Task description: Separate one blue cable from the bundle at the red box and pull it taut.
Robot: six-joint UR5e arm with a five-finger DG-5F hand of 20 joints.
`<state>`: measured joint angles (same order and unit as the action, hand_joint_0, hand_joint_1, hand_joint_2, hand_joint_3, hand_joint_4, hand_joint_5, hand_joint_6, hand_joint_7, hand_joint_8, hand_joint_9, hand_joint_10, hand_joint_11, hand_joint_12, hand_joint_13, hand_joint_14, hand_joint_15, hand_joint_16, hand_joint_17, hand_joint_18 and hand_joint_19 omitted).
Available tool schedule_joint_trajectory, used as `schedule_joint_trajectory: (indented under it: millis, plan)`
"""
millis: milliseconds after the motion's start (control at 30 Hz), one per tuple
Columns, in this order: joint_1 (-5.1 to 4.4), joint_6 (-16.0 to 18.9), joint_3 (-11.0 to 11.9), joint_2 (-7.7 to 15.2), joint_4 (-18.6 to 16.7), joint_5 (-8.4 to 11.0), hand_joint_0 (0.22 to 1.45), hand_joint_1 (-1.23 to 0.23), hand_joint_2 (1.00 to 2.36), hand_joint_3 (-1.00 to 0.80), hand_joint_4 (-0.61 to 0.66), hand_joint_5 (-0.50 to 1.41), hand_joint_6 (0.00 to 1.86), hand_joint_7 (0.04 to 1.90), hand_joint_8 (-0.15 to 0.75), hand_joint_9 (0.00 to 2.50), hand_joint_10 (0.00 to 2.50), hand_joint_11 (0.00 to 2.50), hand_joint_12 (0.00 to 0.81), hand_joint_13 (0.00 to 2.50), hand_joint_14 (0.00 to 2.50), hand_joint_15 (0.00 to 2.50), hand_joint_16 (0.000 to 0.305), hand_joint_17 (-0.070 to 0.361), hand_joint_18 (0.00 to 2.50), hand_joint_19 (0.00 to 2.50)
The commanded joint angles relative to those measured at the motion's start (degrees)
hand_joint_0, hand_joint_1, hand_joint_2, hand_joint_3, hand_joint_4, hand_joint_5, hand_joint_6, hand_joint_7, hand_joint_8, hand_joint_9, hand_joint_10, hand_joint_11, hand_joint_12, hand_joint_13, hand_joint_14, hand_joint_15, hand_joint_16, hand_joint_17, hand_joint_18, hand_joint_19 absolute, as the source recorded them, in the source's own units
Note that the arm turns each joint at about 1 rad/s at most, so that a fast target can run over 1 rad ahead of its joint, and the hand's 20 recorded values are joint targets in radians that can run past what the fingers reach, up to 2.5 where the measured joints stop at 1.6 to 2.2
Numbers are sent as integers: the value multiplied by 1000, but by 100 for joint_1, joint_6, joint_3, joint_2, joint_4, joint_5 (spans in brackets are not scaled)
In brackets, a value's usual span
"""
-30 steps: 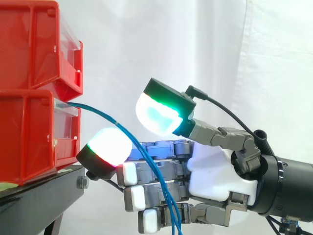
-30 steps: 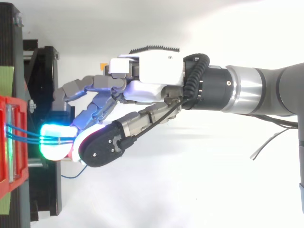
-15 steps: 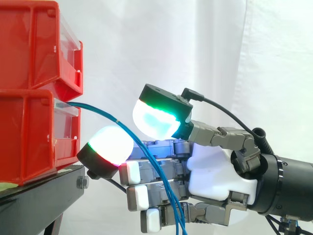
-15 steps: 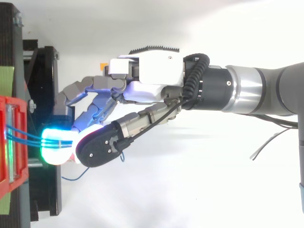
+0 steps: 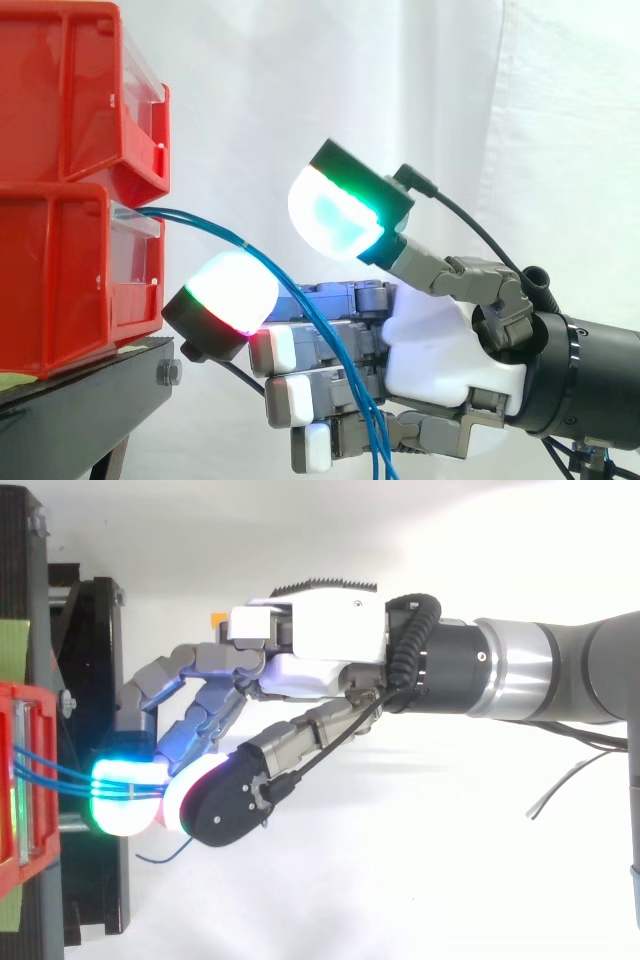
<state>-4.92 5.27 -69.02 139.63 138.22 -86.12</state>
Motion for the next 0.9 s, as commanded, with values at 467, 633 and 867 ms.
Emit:
schedule_joint_trajectory:
  millis: [467,633,867]
  plan:
    - [0,-9,11,-6,-14,-2,623,-746,1020,-183,89,-193,900,1022,377,941,11,927,421,1097,22,749,52,116,1003,713]
    - [0,-9,11,-6,-14,-2,639,-761,1022,-108,49,-197,918,1050,379,949,11,949,422,1104,22,751,52,117,1014,719]
    - [0,-9,11,-6,-14,-10,670,-809,1021,-165,49,-189,929,1079,383,979,11,987,424,1122,21,766,51,115,1032,707]
